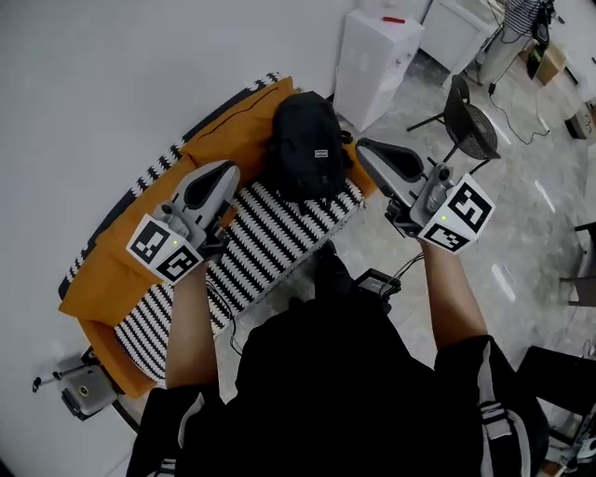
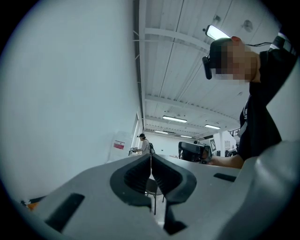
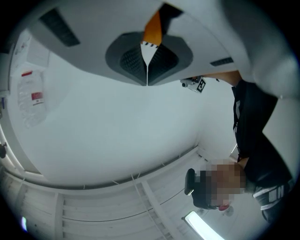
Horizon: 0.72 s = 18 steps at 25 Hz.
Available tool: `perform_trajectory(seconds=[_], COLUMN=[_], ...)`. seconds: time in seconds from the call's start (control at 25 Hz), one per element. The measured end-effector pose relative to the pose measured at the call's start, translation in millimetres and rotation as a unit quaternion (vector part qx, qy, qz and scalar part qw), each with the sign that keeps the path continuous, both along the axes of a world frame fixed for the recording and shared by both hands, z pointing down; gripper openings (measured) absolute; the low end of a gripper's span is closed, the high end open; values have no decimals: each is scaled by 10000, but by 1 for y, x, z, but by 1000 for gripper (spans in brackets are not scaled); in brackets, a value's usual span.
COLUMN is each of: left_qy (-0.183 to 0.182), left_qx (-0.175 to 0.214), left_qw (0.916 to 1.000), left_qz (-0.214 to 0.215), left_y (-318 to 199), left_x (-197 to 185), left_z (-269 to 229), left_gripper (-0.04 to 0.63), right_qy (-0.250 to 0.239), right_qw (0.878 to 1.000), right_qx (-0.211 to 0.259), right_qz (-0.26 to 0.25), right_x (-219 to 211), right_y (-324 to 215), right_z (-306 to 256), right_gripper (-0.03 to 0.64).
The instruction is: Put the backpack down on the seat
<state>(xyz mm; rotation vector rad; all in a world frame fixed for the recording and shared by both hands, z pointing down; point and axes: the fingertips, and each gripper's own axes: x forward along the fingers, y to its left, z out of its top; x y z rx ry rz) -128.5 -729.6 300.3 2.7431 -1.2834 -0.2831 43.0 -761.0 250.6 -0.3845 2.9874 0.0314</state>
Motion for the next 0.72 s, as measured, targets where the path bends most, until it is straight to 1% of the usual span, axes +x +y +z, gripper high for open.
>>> perform_trajectory(seconds=[0.16,0.36,0.56,0.72], left_qy=[63,183,286,241], left_qx=[11,-20,-61,-27], left_qw=[10000,9998,9996,9997], left_qz=[-3,14,27,-27], left_y=[54,113,156,173], left_x=[-1,13,30,44], left_z=[-6,-1,7,2], left_gripper=[26,26,26,26], right_qy=[7,29,-21,-12], right_qw=[9999,9995,9989,9983], right_qx=[-43,-111,-216,-185], right_qz=[-122,-286,-407,-549], right_x=[10,27,31,42], right_y=[53,110,144,161], right_z=[-5,-3,5,5], right_gripper=[31,31,30,30])
